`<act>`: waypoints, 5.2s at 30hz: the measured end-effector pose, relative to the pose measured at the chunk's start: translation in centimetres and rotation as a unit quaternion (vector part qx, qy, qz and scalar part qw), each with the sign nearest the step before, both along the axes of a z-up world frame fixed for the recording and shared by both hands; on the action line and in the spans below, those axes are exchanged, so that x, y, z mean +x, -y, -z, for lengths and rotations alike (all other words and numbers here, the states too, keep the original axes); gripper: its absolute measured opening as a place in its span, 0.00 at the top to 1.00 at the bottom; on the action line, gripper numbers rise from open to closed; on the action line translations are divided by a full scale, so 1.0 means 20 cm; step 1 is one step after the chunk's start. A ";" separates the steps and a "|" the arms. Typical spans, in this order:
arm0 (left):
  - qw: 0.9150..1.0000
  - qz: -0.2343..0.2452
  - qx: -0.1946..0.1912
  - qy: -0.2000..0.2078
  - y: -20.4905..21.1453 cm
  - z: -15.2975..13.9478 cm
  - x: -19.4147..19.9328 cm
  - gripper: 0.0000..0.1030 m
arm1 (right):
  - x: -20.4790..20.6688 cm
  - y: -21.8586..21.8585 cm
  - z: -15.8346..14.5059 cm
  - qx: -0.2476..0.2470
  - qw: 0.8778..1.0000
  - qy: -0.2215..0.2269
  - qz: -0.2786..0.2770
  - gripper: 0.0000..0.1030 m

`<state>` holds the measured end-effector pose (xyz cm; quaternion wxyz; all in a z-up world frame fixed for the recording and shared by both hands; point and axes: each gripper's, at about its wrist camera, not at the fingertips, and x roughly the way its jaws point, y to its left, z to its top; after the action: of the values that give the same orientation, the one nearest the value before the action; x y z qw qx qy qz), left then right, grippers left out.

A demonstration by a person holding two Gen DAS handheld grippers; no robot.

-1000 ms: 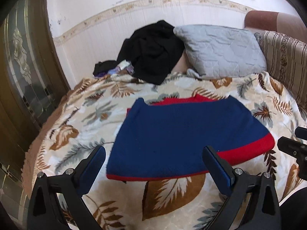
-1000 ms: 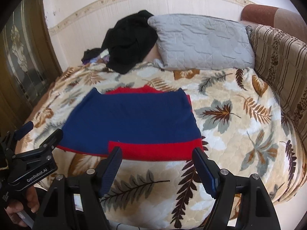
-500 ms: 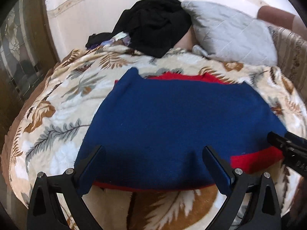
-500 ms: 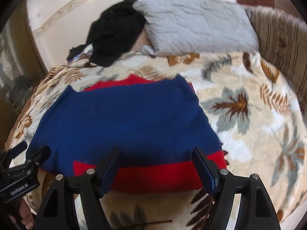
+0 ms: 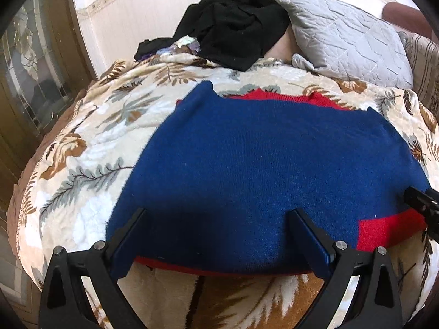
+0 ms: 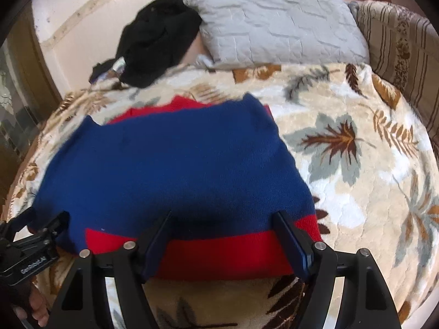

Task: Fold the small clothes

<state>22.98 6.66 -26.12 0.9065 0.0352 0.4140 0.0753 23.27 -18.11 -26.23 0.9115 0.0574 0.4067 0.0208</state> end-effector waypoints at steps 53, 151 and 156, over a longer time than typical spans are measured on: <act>0.999 0.016 -0.001 0.030 0.03 -0.07 -0.03 0.02 | -0.03 -0.05 -0.06 -0.026 0.999 0.027 -0.008 0.24; 0.898 -0.058 -0.435 -0.013 -0.51 0.14 -0.19 0.84 | -0.02 0.28 0.18 0.240 0.968 -0.023 0.068 0.76; 0.873 -0.104 -0.477 -0.026 -0.60 0.17 -0.20 0.45 | -0.08 0.39 0.19 0.330 0.937 -0.076 0.084 0.71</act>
<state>18.95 18.75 -29.61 0.7892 -0.4425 0.4241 -0.0384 21.68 -25.87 -30.05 0.8062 0.3902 0.4386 0.0728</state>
